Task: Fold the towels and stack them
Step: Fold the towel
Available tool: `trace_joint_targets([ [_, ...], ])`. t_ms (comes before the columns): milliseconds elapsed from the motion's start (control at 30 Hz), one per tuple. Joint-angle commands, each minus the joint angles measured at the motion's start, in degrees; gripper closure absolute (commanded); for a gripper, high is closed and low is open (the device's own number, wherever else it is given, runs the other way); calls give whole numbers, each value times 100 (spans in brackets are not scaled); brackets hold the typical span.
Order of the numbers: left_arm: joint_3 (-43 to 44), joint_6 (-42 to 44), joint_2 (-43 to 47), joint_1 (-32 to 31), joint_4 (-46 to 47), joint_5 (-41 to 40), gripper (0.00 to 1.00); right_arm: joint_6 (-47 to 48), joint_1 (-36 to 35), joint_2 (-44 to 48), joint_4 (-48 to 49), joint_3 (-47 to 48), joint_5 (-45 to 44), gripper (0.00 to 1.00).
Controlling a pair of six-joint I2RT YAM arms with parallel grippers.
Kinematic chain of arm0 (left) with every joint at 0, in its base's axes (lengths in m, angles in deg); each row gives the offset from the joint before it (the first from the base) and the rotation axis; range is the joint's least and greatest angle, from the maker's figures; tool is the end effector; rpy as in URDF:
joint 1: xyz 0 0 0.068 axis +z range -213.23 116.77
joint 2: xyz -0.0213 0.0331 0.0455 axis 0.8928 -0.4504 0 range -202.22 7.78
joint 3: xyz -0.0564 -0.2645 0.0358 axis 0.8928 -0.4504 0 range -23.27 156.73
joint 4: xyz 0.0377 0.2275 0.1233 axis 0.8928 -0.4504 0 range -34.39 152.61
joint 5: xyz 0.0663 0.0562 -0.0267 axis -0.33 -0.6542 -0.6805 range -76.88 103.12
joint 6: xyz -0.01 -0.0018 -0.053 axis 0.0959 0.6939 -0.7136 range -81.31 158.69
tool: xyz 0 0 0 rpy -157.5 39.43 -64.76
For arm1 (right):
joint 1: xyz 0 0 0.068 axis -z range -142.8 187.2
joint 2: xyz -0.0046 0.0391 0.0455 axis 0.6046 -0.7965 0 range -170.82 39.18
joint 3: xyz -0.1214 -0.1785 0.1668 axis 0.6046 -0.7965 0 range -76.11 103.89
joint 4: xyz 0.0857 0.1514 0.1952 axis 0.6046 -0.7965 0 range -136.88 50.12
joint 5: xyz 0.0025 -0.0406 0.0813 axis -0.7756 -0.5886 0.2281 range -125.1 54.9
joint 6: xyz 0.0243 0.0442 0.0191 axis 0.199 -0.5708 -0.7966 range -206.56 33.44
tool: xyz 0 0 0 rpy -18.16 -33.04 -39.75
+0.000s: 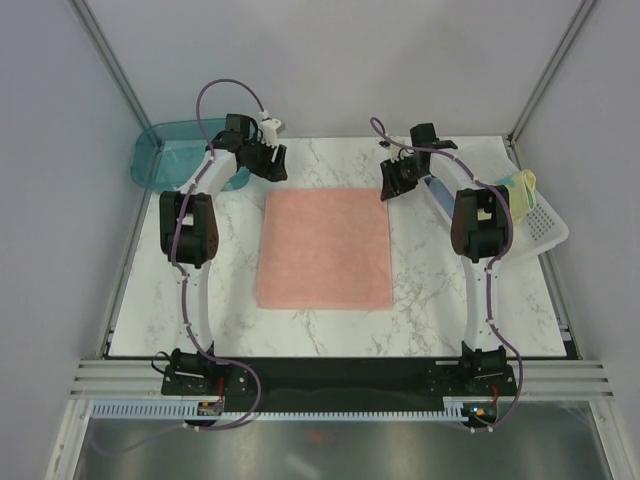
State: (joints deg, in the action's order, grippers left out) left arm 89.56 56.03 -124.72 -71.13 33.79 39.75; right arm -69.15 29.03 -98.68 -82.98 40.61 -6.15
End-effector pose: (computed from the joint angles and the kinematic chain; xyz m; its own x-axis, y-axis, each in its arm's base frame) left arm 0.5123 -0.0871 0.2028 -0.5836 0.3500 -0.7327 0.6193 0.7755 -0.1228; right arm 0.5040 0.0899 0.1635 -0.7510 -0.3724 -0.5453 -0.5842 0.7596 0.2859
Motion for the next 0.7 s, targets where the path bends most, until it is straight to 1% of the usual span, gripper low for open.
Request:
trace_joint_targets([
  [0,414,454,-275,34,-448,518,31,237,25,-109,-33,289,375,55],
  [100,441,647,-346,43,-624,352,31,272,25,-92,-24,324,313,50],
  [267,423,709,-407,113,-695,246,30,202,43,-188,37,491,252,47],
  [500,450,726,-451,140,-739,273,30,52,34,-382,134,694,374,48],
  [667,441,709,-390,131,-687,-87,33,70,34,-408,204,676,401,52],
])
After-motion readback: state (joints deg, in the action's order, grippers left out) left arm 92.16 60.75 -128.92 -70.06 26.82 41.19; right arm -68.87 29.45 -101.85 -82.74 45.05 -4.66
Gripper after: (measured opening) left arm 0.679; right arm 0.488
